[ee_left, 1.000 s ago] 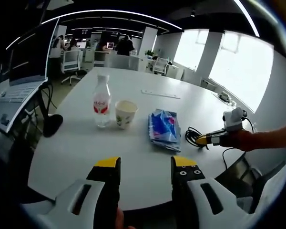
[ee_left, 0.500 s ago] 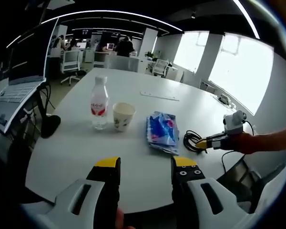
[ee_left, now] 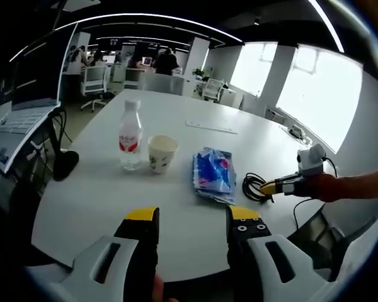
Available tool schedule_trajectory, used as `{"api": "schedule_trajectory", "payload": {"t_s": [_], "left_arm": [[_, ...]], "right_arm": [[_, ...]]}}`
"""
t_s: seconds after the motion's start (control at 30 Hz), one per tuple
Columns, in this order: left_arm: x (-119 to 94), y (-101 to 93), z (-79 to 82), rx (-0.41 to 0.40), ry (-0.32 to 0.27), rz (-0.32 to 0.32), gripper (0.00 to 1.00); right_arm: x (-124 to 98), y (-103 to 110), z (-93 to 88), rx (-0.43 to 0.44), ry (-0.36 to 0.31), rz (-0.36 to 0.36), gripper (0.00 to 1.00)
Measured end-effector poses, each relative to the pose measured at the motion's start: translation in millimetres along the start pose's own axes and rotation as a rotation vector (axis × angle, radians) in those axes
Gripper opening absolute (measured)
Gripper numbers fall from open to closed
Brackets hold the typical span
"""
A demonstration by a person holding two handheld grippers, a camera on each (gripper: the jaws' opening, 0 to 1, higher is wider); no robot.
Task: Arrange the tabletop items into an orderly group along one side of the table until the central work area is clear of visible clutter.
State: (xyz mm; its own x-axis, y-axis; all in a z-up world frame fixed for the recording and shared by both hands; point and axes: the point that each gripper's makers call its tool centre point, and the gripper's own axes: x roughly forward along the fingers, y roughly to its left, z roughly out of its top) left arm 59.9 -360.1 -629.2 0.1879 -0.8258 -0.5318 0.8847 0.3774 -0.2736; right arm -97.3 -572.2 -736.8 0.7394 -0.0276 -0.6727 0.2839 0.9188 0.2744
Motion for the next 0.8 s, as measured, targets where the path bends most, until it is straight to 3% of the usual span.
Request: {"api": "schedule_trajectory", "payload": {"t_s": [0.53,0.8], "left_arm": [[5,-2.7,2.5,-0.003,0.000,0.004,0.42],[10,-3.5,8.5,0.005,-0.002,0.001,0.43]], "right_arm": [[4,-20,29.6,-0.020,-0.010,-0.024,0.11],[17,-26,45.2,-0.039,0.003,-0.015,0.13]]}}
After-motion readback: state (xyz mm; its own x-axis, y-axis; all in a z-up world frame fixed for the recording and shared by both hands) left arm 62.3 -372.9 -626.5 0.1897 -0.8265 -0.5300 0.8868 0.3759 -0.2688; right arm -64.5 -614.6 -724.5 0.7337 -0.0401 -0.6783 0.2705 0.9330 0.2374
